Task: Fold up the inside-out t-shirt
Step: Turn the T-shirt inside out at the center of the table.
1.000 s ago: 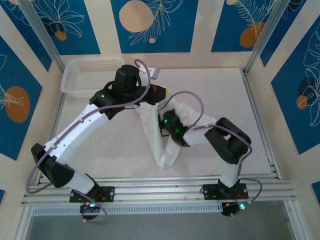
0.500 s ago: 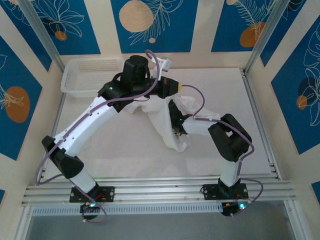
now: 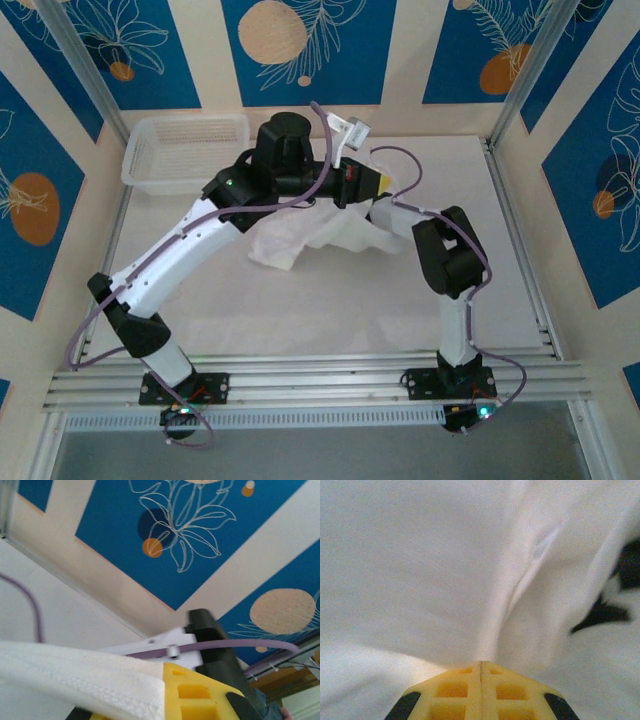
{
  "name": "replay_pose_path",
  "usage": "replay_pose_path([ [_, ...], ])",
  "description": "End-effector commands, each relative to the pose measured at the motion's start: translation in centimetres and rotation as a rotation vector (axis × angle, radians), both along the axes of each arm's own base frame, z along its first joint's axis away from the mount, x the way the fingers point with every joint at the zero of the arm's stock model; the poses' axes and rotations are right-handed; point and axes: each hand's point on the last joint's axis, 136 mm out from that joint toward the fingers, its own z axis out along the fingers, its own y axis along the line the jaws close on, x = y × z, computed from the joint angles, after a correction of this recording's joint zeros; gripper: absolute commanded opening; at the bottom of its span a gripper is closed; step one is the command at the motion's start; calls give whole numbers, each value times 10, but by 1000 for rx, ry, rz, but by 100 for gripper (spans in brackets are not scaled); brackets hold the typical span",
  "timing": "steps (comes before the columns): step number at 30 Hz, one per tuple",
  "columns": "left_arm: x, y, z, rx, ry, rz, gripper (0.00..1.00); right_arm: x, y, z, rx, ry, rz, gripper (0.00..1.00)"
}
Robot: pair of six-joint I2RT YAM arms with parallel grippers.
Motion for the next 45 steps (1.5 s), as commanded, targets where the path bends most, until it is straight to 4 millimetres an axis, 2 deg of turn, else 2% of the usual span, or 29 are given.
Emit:
replay_pose_path([
  [1,-15,-8,20,-46,-79,-62,1,-39,10,-27,10,185,52,0],
  [4,3,-12,3,11,-63,15,2,-50,23,0,86,139,65,0],
  [6,24,-9,-8,72,-53,121,2,-69,28,15,125,106,87,0],
  [9,60,4,-24,169,-41,296,3,-110,21,18,107,95,115,0],
  [11,75,10,-28,184,-36,354,3,-136,13,17,127,100,113,0],
  [13,82,10,-22,150,-29,354,3,-161,5,12,146,114,118,0],
  [15,83,6,-6,86,-40,322,2,-184,-7,-1,131,154,111,0],
  [17,86,6,12,46,-75,324,2,-206,-5,-12,136,188,142,0],
  [21,100,3,36,30,-126,362,1,-234,22,-9,106,119,261,0],
  [26,117,1,43,7,-112,394,0,-243,55,7,99,-18,348,0],
  [29,102,-7,51,-33,-111,296,0,-234,61,1,67,3,353,0],
  [33,64,-15,66,-76,-120,131,0,-212,57,-18,116,161,293,0],
  [38,8,-10,99,-142,-237,7,0,-185,37,-41,143,274,200,0],
  [42,-37,-1,123,-210,-351,-70,0,-171,33,-44,52,299,212,0],
  [45,-61,5,127,-220,-414,-129,0,-165,27,-46,-3,328,195,7],
])
